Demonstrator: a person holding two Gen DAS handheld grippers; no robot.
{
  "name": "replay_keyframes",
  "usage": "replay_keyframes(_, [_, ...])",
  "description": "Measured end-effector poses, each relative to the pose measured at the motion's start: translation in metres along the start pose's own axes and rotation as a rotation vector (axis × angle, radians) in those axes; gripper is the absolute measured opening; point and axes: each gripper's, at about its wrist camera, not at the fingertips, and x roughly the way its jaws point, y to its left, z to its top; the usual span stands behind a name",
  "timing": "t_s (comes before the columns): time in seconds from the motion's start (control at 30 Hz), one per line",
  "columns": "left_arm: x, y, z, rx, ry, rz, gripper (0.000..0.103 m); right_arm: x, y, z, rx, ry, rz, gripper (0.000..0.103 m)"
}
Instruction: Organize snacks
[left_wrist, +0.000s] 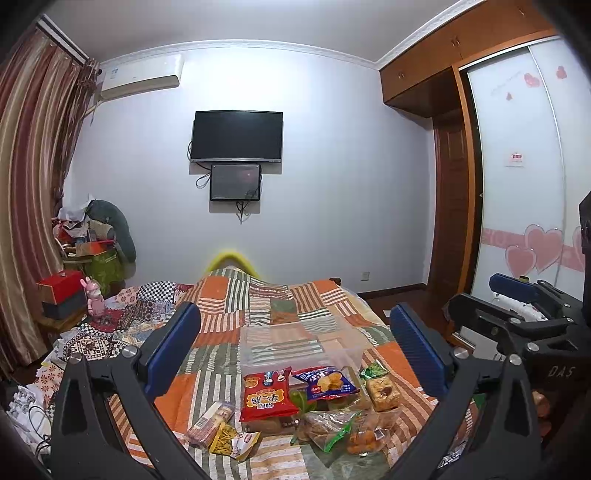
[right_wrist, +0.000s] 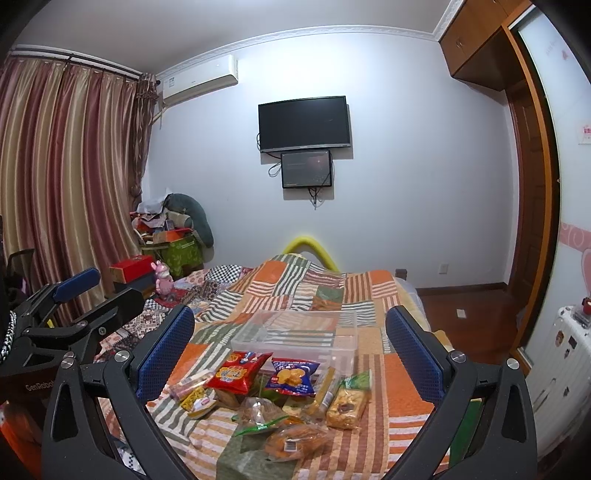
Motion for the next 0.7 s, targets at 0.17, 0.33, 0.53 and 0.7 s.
replay_keyframes(0.17, [-0.0012, -0.0008, 0.0010, -0.004, 0.002, 0.000, 0.103, -0.0011, 0.0009, 0.0015, -0.007, -0.010, -0.007, 0.103])
replay_keyframes(0.33, [-0.0005, -0.0016, 0.0014, -0.003, 0.000, 0.003, 0.103, -0.0009, 0.0011, 0.0011, -0.010, -0.016, -0.010, 0.103])
replay_keyframes(0.53, [0.0004, -0.0026, 0.0010, 0.004, -0.003, 0.013, 0.103, -0.0007, 0.0013, 0.0002, -0.010, -0.017, -0.009, 0.103])
replay_keyframes(0.7, [0.0011, -0.0022, 0.0010, 0.002, 0.001, 0.010, 0.103, -0.0010, 0.0010, 0.0002, -0.006, -0.019, -0.006, 0.103])
